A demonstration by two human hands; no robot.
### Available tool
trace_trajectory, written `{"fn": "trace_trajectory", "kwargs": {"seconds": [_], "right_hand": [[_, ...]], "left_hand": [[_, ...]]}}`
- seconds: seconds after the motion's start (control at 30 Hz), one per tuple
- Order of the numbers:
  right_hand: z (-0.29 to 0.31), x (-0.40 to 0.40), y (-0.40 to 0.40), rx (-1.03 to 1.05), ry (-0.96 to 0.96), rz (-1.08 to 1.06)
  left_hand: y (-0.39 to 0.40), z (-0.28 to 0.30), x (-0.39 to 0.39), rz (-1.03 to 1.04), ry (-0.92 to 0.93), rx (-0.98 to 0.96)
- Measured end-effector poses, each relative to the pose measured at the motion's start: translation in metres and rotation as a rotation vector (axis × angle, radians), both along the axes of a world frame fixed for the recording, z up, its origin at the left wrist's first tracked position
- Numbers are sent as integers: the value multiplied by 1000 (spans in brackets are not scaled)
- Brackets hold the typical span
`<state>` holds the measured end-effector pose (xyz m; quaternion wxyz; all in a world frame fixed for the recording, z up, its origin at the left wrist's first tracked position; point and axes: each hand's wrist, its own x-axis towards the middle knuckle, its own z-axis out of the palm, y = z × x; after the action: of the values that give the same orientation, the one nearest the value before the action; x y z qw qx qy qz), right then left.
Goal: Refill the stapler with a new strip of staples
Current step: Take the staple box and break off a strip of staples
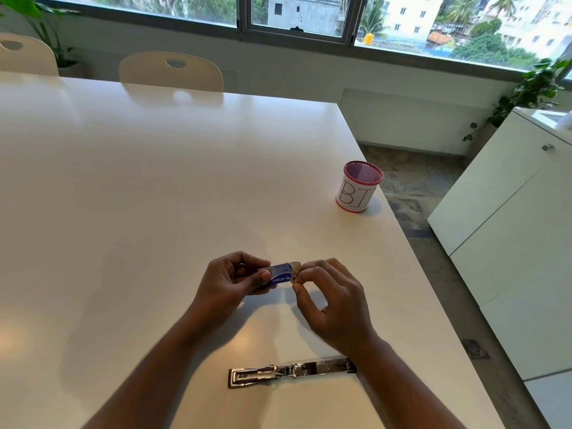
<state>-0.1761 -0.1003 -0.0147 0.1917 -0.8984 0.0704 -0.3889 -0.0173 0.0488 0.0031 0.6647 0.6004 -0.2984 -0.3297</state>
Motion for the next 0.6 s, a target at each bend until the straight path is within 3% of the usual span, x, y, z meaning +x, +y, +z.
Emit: {"fn": "trace_trajectory", "kwargs": {"seconds": [0.1, 0.27, 0.47, 0.6], "right_hand": [[1, 1, 5, -90, 26, 31], [1, 2, 5, -33, 0, 3], [1, 2, 6, 325, -167, -30], [2, 2, 5, 484, -174, -34]], "left_hand": [[-1, 0, 0, -3, -8, -6], [-1, 0, 1, 9, 14, -8], [-2, 1, 2, 25, 82, -17], [0, 0, 3, 20, 87, -16]]}}
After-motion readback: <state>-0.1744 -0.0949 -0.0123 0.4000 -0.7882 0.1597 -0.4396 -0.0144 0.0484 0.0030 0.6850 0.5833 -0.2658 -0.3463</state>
